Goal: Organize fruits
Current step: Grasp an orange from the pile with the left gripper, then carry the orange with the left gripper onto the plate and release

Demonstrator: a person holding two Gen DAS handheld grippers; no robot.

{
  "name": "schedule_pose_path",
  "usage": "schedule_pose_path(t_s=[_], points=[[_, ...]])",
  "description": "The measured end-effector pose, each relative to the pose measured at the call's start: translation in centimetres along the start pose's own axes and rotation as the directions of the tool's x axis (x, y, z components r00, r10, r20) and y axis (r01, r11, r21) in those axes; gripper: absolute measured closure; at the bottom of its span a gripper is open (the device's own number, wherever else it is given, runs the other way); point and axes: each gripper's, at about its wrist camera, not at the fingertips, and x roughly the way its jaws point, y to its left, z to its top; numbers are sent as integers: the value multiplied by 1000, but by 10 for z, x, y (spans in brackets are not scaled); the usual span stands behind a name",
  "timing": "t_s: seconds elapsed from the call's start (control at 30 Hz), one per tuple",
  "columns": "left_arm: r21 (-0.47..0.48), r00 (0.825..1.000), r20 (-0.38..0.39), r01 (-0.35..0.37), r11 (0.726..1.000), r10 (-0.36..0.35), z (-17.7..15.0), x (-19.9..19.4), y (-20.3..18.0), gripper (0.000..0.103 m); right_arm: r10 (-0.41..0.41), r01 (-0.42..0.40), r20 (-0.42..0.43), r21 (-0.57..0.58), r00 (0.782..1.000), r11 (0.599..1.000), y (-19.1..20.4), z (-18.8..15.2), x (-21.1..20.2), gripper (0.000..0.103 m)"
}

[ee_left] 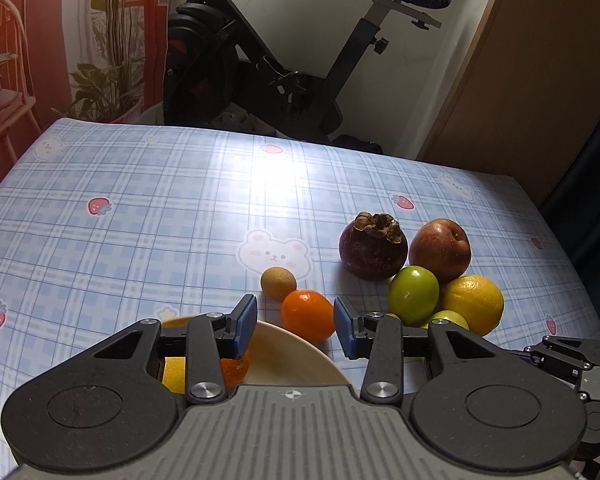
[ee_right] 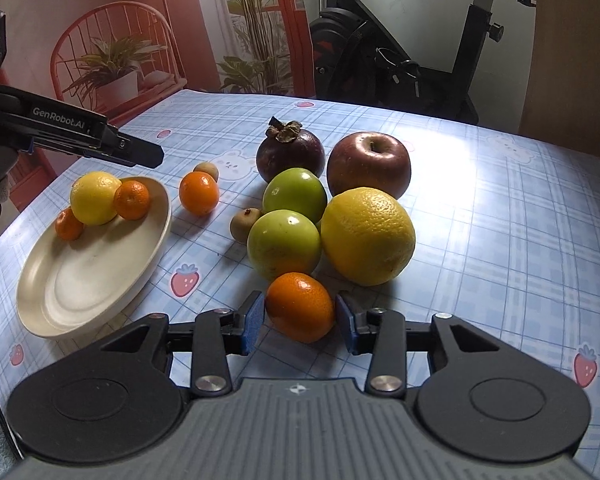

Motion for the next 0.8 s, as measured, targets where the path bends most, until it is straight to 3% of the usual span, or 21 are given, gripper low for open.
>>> schedule_pose_path(t_s=[0.37, 0.8], points=[[-109, 995, -98, 3, 994, -14, 13, 34, 4, 59, -55, 35, 74, 250, 996, 968, -28, -16, -31, 62], [-50, 989, -146, -26, 998, 19, 8, 57, -15, 59, -90, 54, 102, 315, 991, 948, -38, -18, -42, 62]])
